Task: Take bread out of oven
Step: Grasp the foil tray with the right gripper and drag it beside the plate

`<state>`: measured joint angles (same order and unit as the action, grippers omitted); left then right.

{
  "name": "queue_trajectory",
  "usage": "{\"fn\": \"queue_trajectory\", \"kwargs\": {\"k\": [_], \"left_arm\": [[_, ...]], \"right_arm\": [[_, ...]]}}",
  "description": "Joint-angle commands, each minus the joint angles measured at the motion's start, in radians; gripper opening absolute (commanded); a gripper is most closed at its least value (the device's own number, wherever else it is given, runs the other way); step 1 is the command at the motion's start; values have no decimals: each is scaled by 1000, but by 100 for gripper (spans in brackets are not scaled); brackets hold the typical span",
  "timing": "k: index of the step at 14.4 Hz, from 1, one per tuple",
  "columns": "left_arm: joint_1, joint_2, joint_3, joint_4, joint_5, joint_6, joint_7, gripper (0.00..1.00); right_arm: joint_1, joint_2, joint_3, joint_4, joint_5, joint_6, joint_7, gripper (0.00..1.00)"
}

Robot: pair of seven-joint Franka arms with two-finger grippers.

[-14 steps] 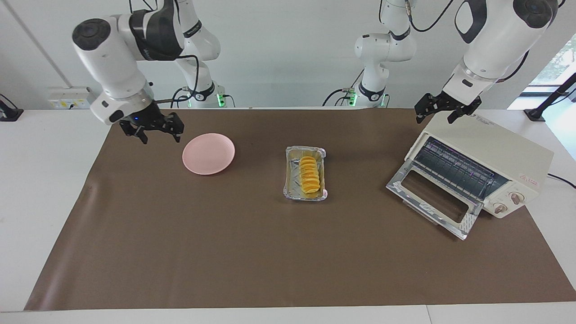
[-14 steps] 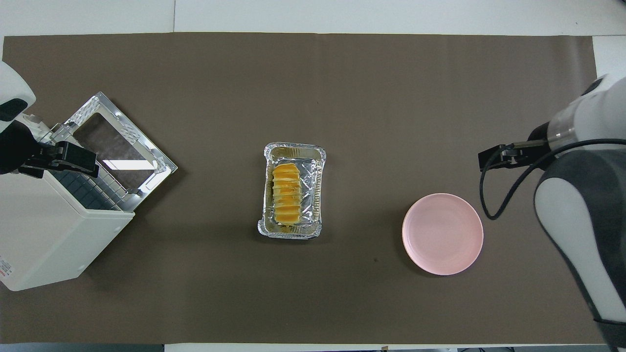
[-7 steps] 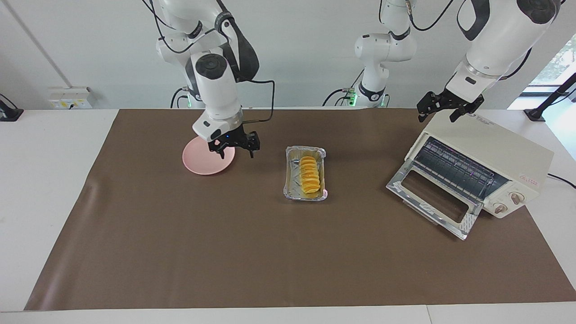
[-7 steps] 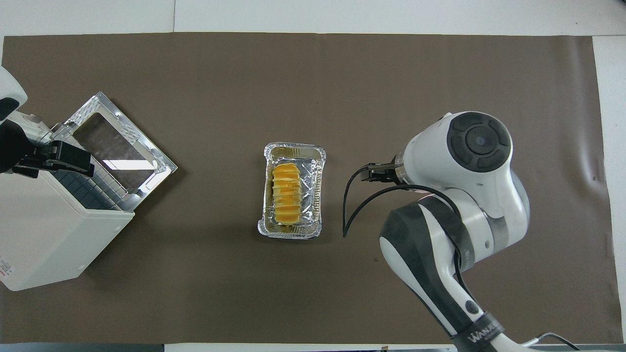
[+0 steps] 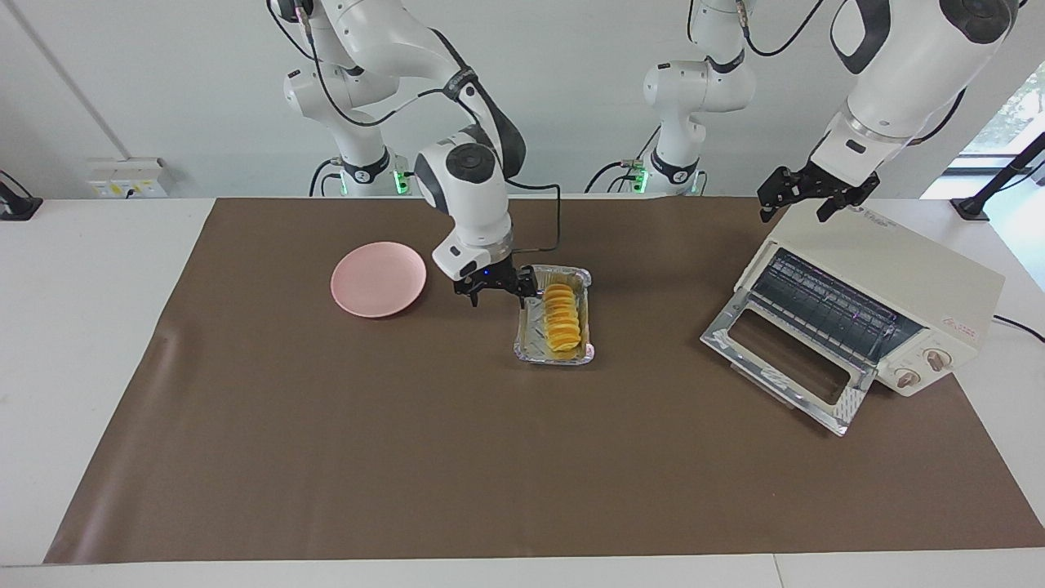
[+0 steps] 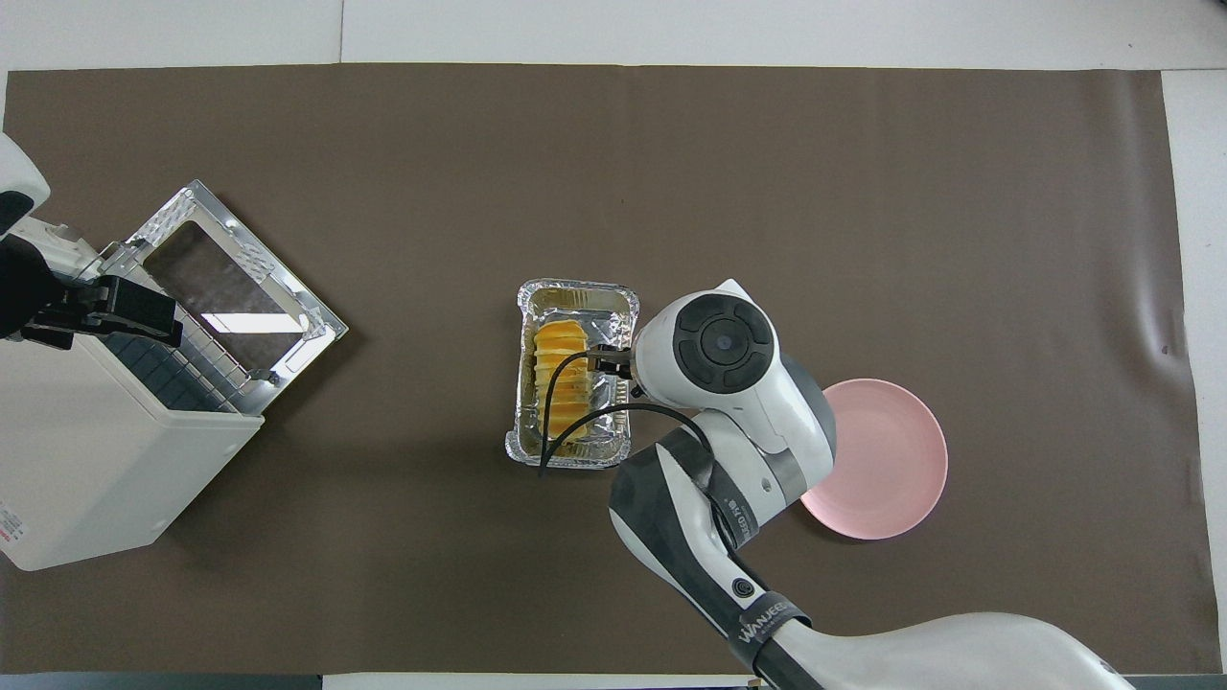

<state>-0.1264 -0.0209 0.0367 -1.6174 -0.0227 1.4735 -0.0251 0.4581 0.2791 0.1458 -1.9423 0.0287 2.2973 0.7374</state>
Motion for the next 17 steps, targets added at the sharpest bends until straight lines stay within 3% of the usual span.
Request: {"fn": "queue_trajectory", "kwargs": {"k": [1,7,9,10,13,14,17], "left_arm": [[11,-16,-8,-12,-13,10,-9,100],[11,-16,-8,-12,-13,10,-7,100],[11,-16,-8,-12,-13,10,-9,100],[11,-16,-8,-12,-13,10,-9,100],[11,-16,-8,-12,-13,10,-9,100],[11,-16,-8,-12,-13,10,-9,100],[11,-16,-8,-12,-13,10,-9,100]], "right_arm": [[1,35,-6,42,8,1,20,100],[-1,61,-5,-23,10,88,20,96],[-2,61,-5,-26,10,88,20,87],[-3,61,-5,-29,11,90,23,72],[1,54,-5,-73,10,143,50,10],[1,52,-5,-87,10,163,50,0],[1,52,-5,-89,10,168,46,0]]}}
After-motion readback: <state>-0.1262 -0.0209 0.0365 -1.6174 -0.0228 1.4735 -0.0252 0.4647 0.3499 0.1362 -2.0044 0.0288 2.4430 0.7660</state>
